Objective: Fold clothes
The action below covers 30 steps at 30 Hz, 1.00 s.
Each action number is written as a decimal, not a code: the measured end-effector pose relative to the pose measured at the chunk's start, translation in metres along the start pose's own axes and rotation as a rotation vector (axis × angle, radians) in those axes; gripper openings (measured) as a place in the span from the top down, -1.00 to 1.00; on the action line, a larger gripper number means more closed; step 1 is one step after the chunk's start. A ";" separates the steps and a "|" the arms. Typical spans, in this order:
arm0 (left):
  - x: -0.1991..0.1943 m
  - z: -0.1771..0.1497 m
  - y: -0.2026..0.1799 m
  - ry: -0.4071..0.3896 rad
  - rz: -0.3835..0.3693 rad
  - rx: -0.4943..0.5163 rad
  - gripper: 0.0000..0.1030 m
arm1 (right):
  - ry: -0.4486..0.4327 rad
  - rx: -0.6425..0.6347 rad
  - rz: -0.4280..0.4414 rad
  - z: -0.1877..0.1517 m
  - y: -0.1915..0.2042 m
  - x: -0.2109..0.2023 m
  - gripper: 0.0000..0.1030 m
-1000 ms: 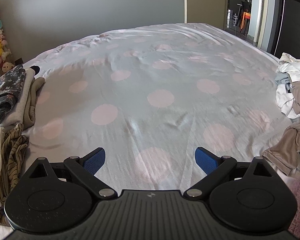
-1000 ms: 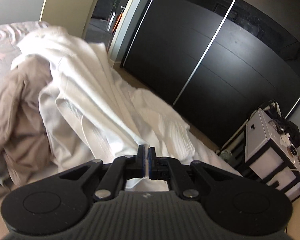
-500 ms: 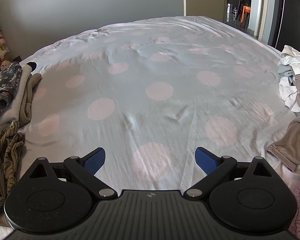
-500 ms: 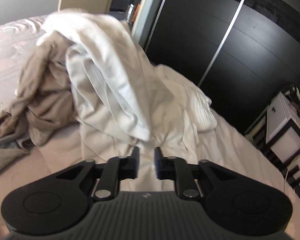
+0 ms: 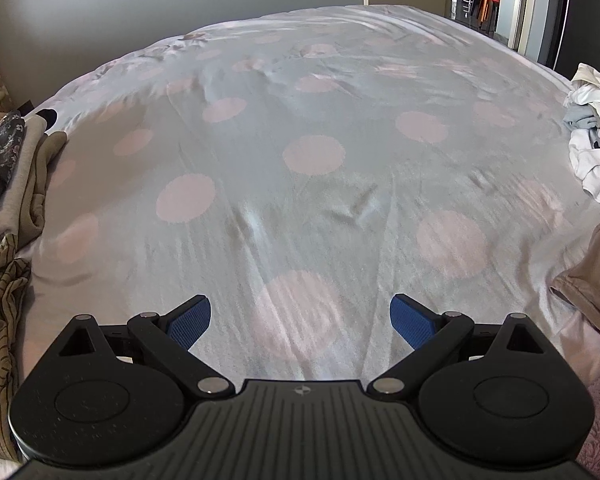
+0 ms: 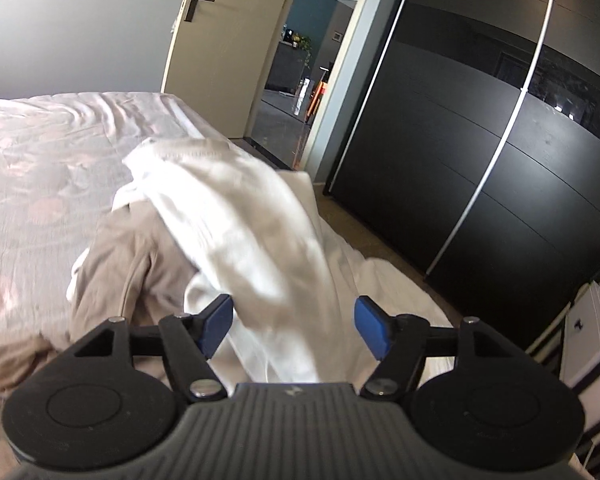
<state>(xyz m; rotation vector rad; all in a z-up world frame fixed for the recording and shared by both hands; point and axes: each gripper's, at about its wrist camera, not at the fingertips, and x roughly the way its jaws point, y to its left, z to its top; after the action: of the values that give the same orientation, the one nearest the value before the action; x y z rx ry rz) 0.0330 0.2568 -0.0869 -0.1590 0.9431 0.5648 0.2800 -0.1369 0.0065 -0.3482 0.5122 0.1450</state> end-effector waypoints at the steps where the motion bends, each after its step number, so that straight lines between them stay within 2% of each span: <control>1: 0.002 0.001 0.001 0.005 0.004 -0.003 -0.90 | -0.005 -0.004 0.011 0.004 0.003 0.005 -0.36; 5: 0.007 0.005 0.005 0.020 0.010 -0.014 -0.90 | -0.021 -0.032 0.048 0.013 0.018 0.020 -0.36; 7: 0.008 0.007 0.005 0.024 0.013 -0.011 -0.90 | -0.024 -0.032 0.051 0.018 0.023 0.024 -0.26; 9: 0.006 0.007 0.007 0.021 0.015 -0.004 -0.90 | -0.026 -0.026 0.044 0.024 0.027 0.026 0.57; 12: 0.001 0.008 0.011 0.015 0.019 -0.006 -0.90 | -0.064 0.003 0.038 0.040 0.024 0.018 0.73; 15: -0.008 0.008 0.018 0.003 0.008 -0.023 -0.90 | -0.116 0.007 0.079 0.065 0.026 0.001 0.76; 19: -0.026 0.008 0.029 -0.027 -0.030 -0.052 -0.87 | -0.170 0.021 0.210 0.102 0.045 -0.031 0.77; 24: -0.055 0.006 0.051 -0.089 -0.073 -0.106 -0.87 | -0.208 0.062 0.393 0.141 0.093 -0.068 0.79; 27: -0.072 0.005 0.069 -0.123 -0.115 -0.153 -0.87 | -0.263 0.047 0.483 0.156 0.125 -0.096 0.80; 30: -0.089 0.008 0.081 -0.139 -0.086 -0.139 -0.93 | -0.321 0.009 0.596 0.166 0.164 -0.130 0.80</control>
<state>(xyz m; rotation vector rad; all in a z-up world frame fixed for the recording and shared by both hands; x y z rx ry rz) -0.0442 0.2940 -0.0020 -0.2806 0.7591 0.5552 0.2065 0.0693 0.1597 -0.1489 0.2844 0.7626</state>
